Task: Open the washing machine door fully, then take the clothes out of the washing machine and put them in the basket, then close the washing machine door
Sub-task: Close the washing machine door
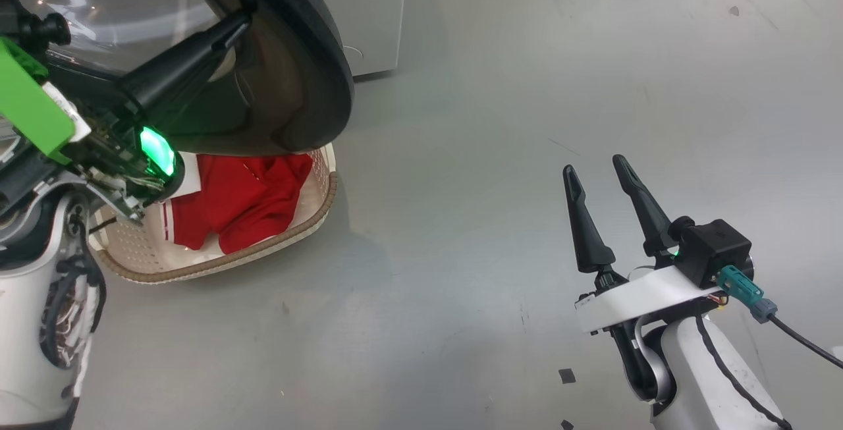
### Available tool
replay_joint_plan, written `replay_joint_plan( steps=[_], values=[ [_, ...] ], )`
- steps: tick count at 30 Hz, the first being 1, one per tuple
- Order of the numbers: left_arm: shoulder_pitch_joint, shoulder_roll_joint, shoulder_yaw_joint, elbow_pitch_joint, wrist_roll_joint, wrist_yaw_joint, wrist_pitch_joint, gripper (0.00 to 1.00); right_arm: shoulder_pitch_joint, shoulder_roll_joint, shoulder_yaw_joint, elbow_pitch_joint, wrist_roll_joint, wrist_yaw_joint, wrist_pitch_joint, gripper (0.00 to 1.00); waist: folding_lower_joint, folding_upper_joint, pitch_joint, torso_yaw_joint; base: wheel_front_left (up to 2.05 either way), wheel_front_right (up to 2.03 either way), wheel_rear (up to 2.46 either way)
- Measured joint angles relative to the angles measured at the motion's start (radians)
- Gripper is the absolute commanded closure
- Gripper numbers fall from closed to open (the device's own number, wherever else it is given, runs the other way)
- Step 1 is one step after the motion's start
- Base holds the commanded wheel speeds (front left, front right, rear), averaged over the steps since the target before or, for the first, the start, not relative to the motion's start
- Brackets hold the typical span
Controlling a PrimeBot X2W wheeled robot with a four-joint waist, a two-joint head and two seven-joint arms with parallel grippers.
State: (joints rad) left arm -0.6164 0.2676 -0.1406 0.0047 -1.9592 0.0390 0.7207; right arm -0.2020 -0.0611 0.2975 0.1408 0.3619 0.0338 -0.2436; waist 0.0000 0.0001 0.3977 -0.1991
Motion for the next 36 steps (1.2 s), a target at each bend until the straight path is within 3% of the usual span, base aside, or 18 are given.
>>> replay_joint_plan(
  steps=[25,36],
  values=[
    [-0.278,-0.004,0.010,0.233,0.150,0.017,-0.146,1.00,-0.066,0.009,0.036,0.070,0.037,0.018,-0.005,0.00,0.0000,0.0000,0.067,-0.136,0.00,0.00,0.00],
    [-0.328,-0.023,0.002,0.317,0.184,-0.015,-0.172,1.00,-0.082,0.012,0.030,0.073,0.053,0.026,-0.006,0.00,0.0000,0.0000,0.069,-0.159,0.00,0.00,0.00]
  ],
)
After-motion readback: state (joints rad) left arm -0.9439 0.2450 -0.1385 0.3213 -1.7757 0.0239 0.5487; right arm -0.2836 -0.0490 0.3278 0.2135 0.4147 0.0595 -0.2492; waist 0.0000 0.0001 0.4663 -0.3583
